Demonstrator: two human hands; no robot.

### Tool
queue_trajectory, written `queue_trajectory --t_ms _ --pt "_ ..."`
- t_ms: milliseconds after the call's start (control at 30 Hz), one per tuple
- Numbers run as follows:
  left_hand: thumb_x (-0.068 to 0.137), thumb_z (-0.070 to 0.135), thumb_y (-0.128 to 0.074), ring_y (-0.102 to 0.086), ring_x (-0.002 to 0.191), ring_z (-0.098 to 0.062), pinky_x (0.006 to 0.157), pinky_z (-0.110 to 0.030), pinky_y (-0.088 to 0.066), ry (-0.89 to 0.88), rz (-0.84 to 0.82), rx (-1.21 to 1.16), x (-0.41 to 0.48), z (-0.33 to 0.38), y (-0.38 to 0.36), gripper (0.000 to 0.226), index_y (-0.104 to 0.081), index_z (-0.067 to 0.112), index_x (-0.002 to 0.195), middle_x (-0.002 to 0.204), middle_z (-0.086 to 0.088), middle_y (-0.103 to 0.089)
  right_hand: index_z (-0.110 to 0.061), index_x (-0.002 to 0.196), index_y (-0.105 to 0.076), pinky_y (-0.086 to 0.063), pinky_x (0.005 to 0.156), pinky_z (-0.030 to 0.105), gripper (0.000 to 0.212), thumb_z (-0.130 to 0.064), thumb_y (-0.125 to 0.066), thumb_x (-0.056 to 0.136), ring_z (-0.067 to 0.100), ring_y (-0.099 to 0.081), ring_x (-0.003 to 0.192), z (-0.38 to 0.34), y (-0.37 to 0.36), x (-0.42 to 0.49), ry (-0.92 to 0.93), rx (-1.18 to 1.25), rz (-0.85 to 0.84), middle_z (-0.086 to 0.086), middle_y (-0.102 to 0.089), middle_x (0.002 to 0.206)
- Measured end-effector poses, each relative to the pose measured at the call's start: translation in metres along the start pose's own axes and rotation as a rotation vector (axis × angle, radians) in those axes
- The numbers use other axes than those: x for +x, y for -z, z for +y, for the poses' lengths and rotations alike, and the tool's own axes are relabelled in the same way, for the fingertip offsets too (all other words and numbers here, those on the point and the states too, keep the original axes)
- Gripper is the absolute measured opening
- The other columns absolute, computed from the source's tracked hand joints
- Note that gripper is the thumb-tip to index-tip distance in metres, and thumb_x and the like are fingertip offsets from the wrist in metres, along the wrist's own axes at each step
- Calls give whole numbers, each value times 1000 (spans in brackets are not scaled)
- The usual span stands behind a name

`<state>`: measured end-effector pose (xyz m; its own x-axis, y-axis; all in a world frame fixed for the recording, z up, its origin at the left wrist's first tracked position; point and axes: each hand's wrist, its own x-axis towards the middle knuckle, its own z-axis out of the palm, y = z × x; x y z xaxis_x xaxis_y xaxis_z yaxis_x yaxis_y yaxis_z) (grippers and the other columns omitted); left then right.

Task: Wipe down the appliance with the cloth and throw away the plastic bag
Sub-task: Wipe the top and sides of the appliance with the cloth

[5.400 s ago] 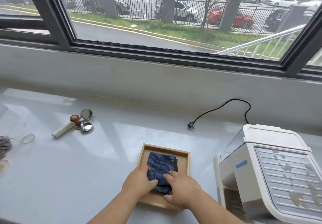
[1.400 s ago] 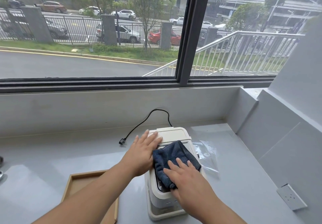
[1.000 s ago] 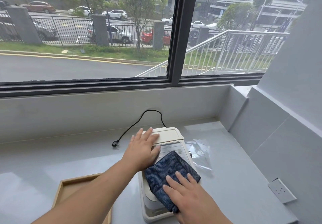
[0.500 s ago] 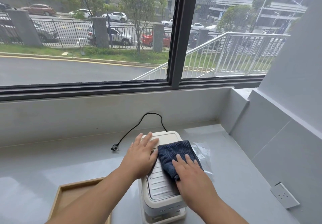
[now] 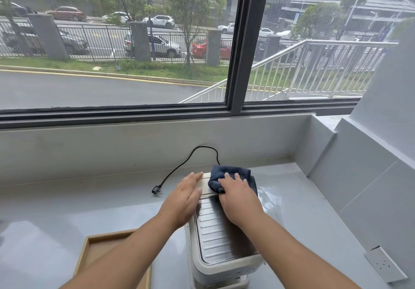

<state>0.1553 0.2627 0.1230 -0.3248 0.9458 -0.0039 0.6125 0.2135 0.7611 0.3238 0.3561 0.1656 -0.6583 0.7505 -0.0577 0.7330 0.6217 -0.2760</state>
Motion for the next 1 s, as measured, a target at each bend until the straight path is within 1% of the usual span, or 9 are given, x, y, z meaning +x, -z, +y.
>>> queue_trajectory --t_ms 233,333,467,533,600,667,733,900,1000 --pt "111 22 -31 -51 135 -17 108 -30 -35 280 106 -726 23 20 26 46 -36 24 157 150 -1 -52 -22 147 -47 -11 124 57 51 -21 -42 97 32 -16 156 -29 -9 14 126 -36 -60 5 -25 168" --pt "111 30 -28 -58 124 -17 94 -26 -40 356 79 -808 28 22 34 44 -46 25 151 144 -2 -55 -22 152 -41 -10 125 58 56 -23 -42 96 29 -14 156 -34 -15 6 213 -67 -82 2 -24 169" --pt "109 32 -36 -68 103 4 81 -12 -49 291 34 -732 24 25 28 35 -65 27 129 136 4 -64 -24 158 -33 -6 125 57 62 -25 -41 96 25 -11 157 -35 -18 -13 302 -80 -116 -3 -21 170" --pt "105 36 -41 -64 113 1 93 -17 -50 272 12 -640 24 29 22 35 -69 29 126 135 7 -65 -25 158 -33 -4 125 56 62 -27 -39 97 23 -10 157 -36 -18 -27 351 -79 -135 -5 -21 170" --pt "101 41 -46 -56 131 -15 115 -34 -39 286 -41 -505 22 33 20 39 -69 27 130 141 2 -63 -25 158 -34 -3 125 57 63 -26 -39 95 24 -11 157 -38 -16 -41 409 -87 -158 -5 -21 170" --pt "105 30 -47 -46 143 -25 122 -36 -28 274 -120 -305 22 36 19 40 -61 20 140 154 -6 -52 -26 158 -35 -1 125 57 64 -25 -40 94 24 -11 157 -37 -14 -56 453 -89 -193 -6 -21 170" --pt "109 22 -39 -29 153 -24 122 -29 -15 203 -80 -153 21 34 15 42 -53 17 149 166 -7 -34 -27 157 -36 2 125 56 65 -24 -43 93 23 -11 157 -33 -12 -69 487 -92 -223 -6 -22 170" --pt "110 46 -29 -7 157 -11 126 -30 1 24 -132 213 18 27 -1 49 -46 30 153 170 5 -25 -29 156 -39 8 124 53 70 -23 -51 88 21 -8 158 -19 -5 -100 525 -108 -371 -9 -24 169" --pt "98 63 -19 -2 158 -13 127 -50 -12 40 -130 319 14 25 -5 65 -39 38 155 172 9 -17 -49 136 -61 -33 119 48 58 -45 -53 79 10 -44 144 -3 -3 -119 621 -364 -297 -25 -50 150"
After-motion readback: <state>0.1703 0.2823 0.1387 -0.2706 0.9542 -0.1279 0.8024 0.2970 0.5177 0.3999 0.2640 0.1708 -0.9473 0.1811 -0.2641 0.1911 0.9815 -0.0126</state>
